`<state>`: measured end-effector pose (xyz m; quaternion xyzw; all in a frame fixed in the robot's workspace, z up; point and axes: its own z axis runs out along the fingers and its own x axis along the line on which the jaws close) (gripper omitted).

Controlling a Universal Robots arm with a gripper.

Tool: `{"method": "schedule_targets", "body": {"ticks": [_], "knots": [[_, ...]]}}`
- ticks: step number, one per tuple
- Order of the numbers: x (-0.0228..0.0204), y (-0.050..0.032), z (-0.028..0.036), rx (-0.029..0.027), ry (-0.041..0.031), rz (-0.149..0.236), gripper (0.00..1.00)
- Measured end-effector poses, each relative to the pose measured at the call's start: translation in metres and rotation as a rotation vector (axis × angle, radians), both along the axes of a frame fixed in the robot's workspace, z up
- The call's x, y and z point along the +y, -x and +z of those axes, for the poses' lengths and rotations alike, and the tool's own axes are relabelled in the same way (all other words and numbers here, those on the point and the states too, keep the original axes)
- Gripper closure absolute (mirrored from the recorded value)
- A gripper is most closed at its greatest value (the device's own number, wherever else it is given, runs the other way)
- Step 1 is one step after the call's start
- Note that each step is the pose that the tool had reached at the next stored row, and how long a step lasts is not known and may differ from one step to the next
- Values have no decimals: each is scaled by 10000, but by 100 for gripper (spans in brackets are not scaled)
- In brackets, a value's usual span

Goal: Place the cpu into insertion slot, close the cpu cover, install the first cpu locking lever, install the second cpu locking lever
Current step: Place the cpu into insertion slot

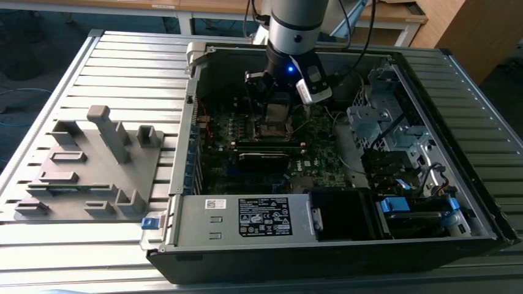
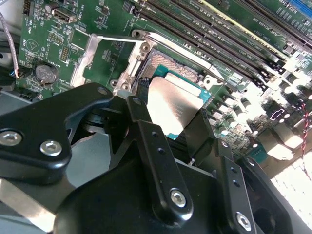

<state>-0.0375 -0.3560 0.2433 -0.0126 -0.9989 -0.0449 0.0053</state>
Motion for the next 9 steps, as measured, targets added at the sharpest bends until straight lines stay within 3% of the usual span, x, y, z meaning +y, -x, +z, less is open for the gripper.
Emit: {"method": "schedule_targets", "body": {"ticks": [9], "knots": [[0,0,-16,0,0,0,46]]}}
